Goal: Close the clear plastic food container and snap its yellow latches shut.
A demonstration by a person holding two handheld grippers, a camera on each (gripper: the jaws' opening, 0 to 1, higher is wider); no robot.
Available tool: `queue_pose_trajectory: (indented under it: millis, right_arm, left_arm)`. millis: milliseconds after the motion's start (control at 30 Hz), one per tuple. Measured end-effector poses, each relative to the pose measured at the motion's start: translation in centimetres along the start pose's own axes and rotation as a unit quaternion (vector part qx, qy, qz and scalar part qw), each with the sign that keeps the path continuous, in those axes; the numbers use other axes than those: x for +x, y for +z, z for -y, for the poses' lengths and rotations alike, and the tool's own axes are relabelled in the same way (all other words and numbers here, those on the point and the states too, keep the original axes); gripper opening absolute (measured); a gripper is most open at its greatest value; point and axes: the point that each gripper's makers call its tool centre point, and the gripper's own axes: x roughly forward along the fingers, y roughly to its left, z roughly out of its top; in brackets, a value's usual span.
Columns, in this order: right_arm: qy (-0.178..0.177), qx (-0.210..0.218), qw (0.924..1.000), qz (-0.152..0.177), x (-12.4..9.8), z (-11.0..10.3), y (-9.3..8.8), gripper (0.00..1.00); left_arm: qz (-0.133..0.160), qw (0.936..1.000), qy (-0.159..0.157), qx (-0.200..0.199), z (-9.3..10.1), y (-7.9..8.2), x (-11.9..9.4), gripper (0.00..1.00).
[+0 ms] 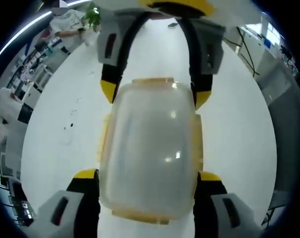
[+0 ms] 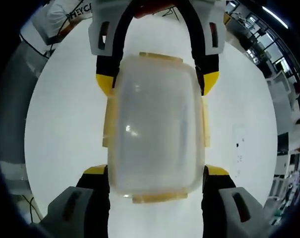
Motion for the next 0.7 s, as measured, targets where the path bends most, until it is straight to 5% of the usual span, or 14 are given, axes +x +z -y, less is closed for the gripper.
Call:
queue_pose_trajectory:
  millis: [200,700]
  right_arm:
    - [0.000,0.004,0.9999,0.011,-0.02,0.09,-0.06,0.74]
    - [-0.004,0.004,0.9998,0.018,-0.13,0.07,0.07,0.75]
  left_arm:
    - [-0.011,0.9999,-0.002,0.005,-0.09,-0.04,0.12,0.75]
    - [0.020,0.9998,0.004,-0.003,-0.09,0.10,-0.05,0.76]
